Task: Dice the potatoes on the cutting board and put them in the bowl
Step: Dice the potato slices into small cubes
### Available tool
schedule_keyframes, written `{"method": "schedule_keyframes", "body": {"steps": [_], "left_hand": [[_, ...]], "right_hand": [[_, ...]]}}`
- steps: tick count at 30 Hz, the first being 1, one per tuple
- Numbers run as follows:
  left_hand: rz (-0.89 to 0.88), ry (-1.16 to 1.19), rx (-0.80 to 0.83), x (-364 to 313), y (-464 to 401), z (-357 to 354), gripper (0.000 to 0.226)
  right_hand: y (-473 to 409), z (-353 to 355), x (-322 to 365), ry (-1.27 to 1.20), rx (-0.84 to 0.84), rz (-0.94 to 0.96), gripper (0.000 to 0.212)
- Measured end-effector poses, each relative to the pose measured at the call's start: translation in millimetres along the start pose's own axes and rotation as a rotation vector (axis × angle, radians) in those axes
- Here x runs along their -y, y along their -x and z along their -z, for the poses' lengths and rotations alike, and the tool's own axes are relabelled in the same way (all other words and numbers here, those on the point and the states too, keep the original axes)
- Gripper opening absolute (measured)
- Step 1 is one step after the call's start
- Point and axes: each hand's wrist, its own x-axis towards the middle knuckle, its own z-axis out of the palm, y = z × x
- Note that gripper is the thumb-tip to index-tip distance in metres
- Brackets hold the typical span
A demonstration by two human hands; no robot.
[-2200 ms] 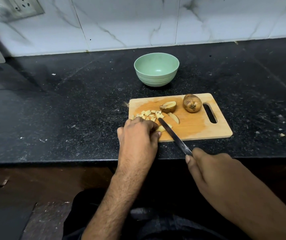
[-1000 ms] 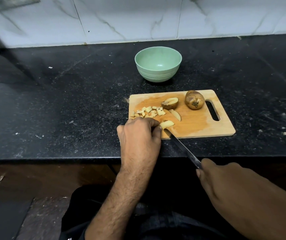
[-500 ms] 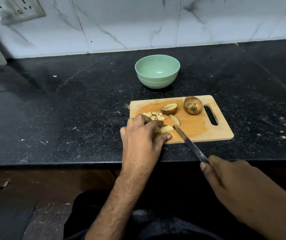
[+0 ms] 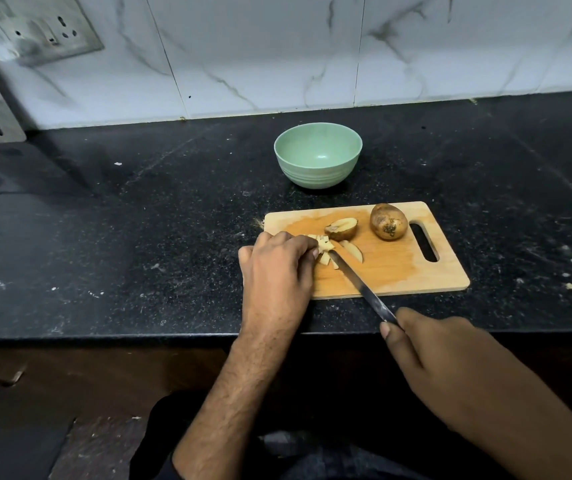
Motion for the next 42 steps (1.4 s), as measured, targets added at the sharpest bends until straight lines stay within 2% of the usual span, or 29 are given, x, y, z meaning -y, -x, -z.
{"method": "schedule_keyframes", "body": {"steps": [5, 10, 16, 21, 25, 30, 36, 40, 42], "left_hand": [[0.052, 0.003, -0.005, 1, -1, -1, 0.021], [0.038, 0.038, -0.039, 3, 1, -1, 0.022], [-0.053, 0.022, 0.092, -2, 2, -2, 0.031], [-0.022, -0.054, 0.093, -3, -3, -3, 0.015], [-0.045, -0.109, 0.100, -5, -6, -5, 0.016], [-0.009, -0.028, 0.055, -1, -6, -6, 0.023], [0.025, 0.181, -0.017, -1, -5, -5, 0.033], [-0.083, 0.177, 0.001, -3, -5, -8, 0.017], [-0.168, 0.110, 0.055, -6, -5, -11, 0.020]], "right_hand": [[-7, 0, -7, 0.040, -0.058, -0.026, 0.036], [-2, -1, -3, 0.003, -0.005, -0.008, 0.036], [-6, 3, -5, -0.070, -0.055, 0.003, 0.037], [-6, 0, -12, -0.042, -0.038, -0.002, 0.037], [-3, 0, -10, -0.054, -0.035, -0.003, 0.037], [-3, 0, -11, -0.056, -0.046, -0.006, 0.039], [-4, 1, -14, -0.071, -0.062, -0.013, 0.041], [-3, 6, -15, -0.093, -0.082, -0.036, 0.042], [-3, 9, -16, -0.106, -0.075, -0.053, 0.040]]}}
